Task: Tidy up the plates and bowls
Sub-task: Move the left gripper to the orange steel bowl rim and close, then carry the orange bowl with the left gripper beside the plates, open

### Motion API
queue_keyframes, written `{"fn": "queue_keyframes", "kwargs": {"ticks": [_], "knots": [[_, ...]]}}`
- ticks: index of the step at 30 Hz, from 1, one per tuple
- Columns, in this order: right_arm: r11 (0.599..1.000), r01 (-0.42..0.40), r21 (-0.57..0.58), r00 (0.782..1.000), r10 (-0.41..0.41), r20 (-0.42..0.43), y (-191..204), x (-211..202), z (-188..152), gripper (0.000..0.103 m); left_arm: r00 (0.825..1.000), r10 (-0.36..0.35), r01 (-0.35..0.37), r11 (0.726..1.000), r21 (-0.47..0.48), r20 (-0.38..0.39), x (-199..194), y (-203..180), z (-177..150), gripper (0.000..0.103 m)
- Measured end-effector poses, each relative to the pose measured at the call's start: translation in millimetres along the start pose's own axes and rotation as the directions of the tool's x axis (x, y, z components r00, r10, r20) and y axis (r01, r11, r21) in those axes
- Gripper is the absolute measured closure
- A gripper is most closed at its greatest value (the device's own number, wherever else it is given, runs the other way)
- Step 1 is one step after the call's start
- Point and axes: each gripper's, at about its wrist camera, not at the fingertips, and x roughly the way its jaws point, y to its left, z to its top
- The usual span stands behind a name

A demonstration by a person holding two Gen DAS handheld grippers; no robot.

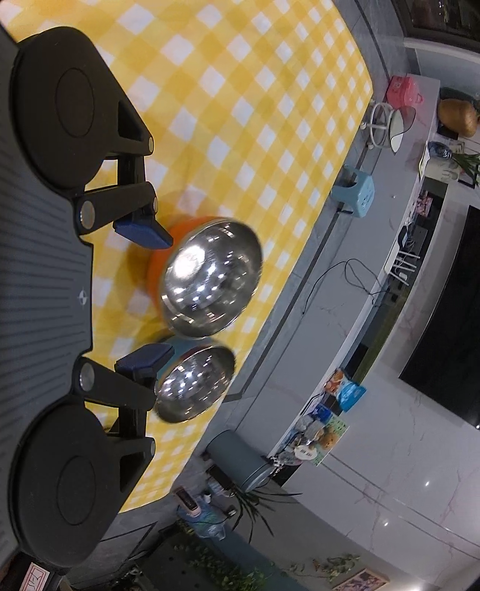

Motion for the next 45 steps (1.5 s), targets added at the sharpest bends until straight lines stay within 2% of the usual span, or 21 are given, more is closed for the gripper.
{"fn": "queue_keyframes", "kwargs": {"ticks": [12,21,25,29,31,32,35,39,45], "knots": [[0.999,-0.017,0.031,0.996,0.019,-0.086,23,50,16,0.061,1.0,0.011,-0.012,0.999,-0.032,-0.008,31,23,31,0.035],[0.994,-0.008,0.112,0.988,0.025,-0.151,34,92,17,0.062,0.995,0.073,-0.073,0.997,0.0,-0.062,68,35,33,0.039],[0.988,0.011,0.155,0.983,0.017,-0.18,36,106,17,0.065,0.993,0.088,-0.087,0.996,0.015,-0.079,80,37,33,0.046],[0.982,0.003,0.187,0.981,0.034,-0.189,37,112,17,0.079,0.99,0.095,-0.092,0.995,0.03,-0.103,88,37,32,0.066],[0.981,-0.002,0.195,0.981,0.04,-0.191,39,113,18,0.085,0.99,0.101,-0.098,0.995,0.036,-0.102,90,36,32,0.071],[0.98,-0.009,0.198,0.981,0.047,-0.19,40,114,18,0.087,0.989,0.103,-0.1,0.994,0.037,-0.103,90,36,32,0.077],[0.983,0.002,0.184,0.982,0.033,-0.187,44,114,17,0.088,0.986,0.126,-0.124,0.992,0.032,-0.104,90,36,31,0.088],[0.986,0.005,0.169,0.983,0.027,-0.184,46,106,15,0.09,0.984,0.135,-0.132,0.991,0.03,-0.115,82,36,30,0.089],[0.988,-0.009,0.157,0.982,0.039,-0.187,43,74,7,0.092,0.988,0.127,-0.124,0.992,0.034,-0.089,46,25,26,0.089]]}}
